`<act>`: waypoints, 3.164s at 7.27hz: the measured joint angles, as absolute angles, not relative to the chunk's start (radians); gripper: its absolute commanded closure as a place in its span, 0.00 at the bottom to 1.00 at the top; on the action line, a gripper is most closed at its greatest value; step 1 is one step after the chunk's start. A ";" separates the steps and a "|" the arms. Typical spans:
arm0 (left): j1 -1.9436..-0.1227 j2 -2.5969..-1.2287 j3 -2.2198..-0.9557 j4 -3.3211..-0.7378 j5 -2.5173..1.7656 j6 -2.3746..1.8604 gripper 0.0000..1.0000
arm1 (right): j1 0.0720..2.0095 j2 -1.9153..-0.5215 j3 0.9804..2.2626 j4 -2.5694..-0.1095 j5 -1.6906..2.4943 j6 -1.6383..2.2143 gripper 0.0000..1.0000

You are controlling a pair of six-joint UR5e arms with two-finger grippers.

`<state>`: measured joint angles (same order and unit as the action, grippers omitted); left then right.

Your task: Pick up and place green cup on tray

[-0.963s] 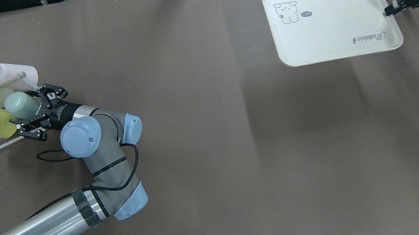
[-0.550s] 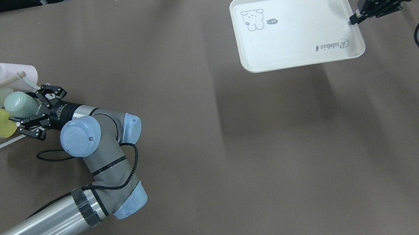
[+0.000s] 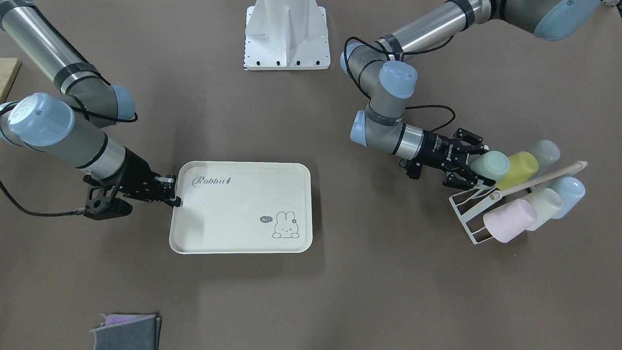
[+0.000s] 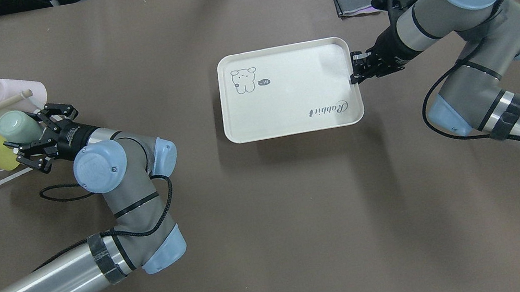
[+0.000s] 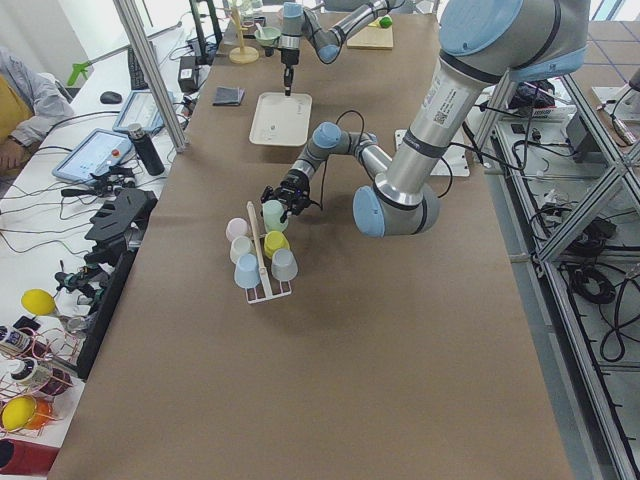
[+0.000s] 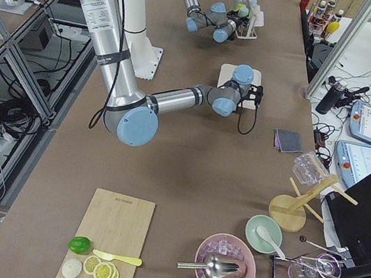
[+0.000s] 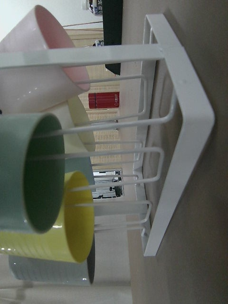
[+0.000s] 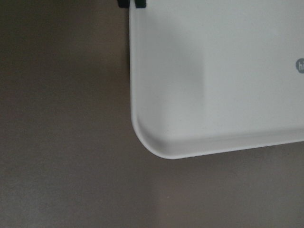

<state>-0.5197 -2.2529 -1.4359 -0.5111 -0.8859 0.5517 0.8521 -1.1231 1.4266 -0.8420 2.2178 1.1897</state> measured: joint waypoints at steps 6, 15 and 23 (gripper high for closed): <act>-0.547 -2.247 -1.670 -0.388 -0.963 0.621 0.63 | 0.762 -0.986 1.320 -0.829 2.091 1.243 1.00; -0.550 -2.216 -1.866 -0.786 -1.403 -0.318 0.62 | 0.806 -0.986 1.360 -0.927 2.047 1.151 0.00; -0.529 -2.295 -1.457 -2.189 -1.226 -0.858 0.62 | 1.137 -1.190 1.738 -1.531 1.973 0.534 0.00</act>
<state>-0.5287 -2.2946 -1.4566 -2.1887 -1.2261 -0.8582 1.1371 -1.1904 1.7382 -1.5306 1.9730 0.5342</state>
